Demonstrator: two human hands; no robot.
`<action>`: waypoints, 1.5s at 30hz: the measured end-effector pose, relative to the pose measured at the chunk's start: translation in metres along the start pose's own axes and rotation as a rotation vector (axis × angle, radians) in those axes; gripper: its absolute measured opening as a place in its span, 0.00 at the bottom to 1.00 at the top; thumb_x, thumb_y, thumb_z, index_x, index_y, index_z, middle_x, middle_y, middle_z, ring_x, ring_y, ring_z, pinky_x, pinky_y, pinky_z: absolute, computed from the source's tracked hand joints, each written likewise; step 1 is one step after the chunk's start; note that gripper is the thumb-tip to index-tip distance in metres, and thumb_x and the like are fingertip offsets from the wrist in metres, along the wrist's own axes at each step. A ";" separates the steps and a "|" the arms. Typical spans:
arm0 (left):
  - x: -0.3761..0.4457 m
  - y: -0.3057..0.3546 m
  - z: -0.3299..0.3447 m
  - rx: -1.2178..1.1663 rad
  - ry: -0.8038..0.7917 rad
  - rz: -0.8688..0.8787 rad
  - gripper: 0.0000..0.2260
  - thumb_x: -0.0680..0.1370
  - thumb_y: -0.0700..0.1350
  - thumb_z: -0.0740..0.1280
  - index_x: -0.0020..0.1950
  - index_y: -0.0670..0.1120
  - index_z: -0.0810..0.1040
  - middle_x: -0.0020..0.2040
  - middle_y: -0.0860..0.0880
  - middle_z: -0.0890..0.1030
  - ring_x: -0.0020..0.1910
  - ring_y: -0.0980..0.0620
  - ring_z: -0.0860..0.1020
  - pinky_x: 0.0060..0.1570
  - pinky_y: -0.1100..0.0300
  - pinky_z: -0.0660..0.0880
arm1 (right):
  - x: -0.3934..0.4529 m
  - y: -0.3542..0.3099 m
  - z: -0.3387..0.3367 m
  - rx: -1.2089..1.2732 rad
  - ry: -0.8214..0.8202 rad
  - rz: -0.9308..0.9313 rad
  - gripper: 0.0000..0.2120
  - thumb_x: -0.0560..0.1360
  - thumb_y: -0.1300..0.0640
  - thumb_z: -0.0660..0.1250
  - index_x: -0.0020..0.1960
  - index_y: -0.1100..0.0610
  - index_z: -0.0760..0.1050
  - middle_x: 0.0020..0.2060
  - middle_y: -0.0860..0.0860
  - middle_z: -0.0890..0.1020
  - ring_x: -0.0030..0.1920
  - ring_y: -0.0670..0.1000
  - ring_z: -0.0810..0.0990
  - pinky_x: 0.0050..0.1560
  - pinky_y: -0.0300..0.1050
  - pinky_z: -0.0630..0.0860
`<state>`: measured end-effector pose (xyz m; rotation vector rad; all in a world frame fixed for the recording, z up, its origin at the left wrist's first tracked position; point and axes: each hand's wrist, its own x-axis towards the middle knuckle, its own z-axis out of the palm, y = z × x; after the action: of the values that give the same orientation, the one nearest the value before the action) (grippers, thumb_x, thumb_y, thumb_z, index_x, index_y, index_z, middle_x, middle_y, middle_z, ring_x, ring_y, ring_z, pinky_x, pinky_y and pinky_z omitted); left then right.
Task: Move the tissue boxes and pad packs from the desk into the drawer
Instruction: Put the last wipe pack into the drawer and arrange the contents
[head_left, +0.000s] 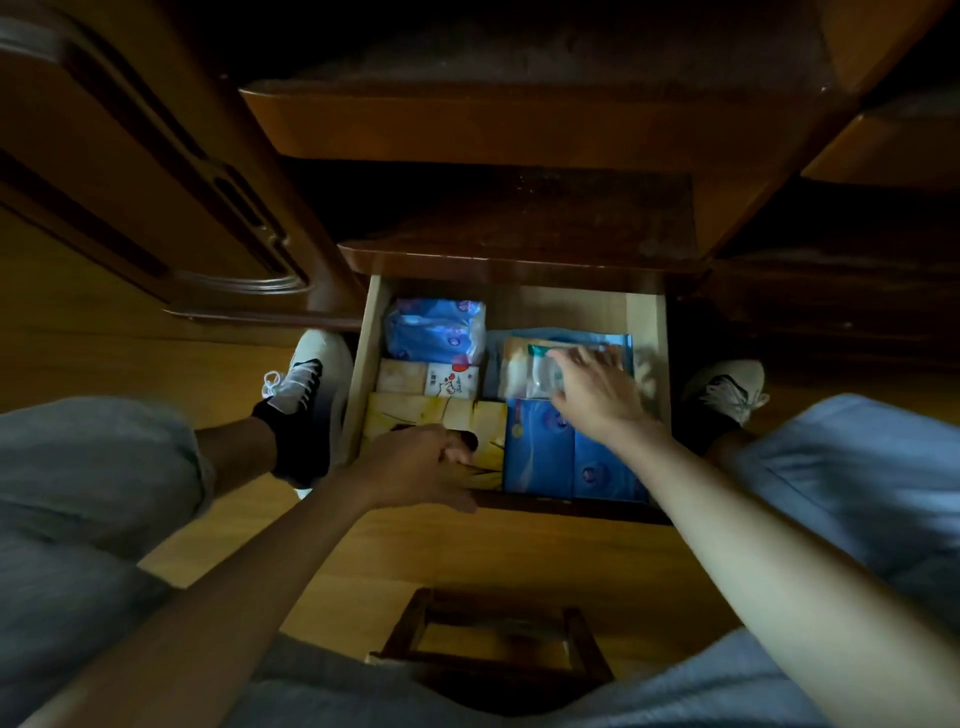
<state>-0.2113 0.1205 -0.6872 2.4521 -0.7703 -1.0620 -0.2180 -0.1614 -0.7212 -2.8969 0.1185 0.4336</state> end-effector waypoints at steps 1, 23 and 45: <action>-0.006 -0.005 0.005 0.070 -0.007 0.024 0.30 0.64 0.70 0.76 0.60 0.57 0.81 0.56 0.60 0.80 0.52 0.62 0.76 0.40 0.71 0.67 | -0.008 -0.005 -0.003 0.033 0.003 -0.068 0.20 0.79 0.50 0.65 0.71 0.48 0.70 0.67 0.51 0.77 0.63 0.56 0.78 0.54 0.52 0.78; 0.030 0.008 -0.037 0.635 0.414 0.067 0.18 0.79 0.55 0.68 0.68 0.52 0.77 0.64 0.51 0.77 0.66 0.49 0.73 0.55 0.54 0.72 | -0.038 -0.013 -0.032 -0.277 0.070 -0.242 0.18 0.76 0.44 0.71 0.63 0.49 0.76 0.58 0.47 0.82 0.62 0.52 0.76 0.56 0.49 0.75; 0.135 -0.002 -0.106 0.909 0.692 -0.017 0.30 0.76 0.46 0.75 0.76 0.42 0.69 0.79 0.39 0.65 0.72 0.40 0.71 0.76 0.43 0.59 | 0.072 0.022 -0.046 -0.386 0.508 -0.092 0.34 0.70 0.57 0.80 0.72 0.59 0.69 0.71 0.58 0.71 0.66 0.62 0.74 0.63 0.57 0.75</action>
<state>-0.0546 0.0508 -0.6941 3.2126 -1.1204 0.2880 -0.1387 -0.1959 -0.7039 -3.3047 -0.0270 -0.3442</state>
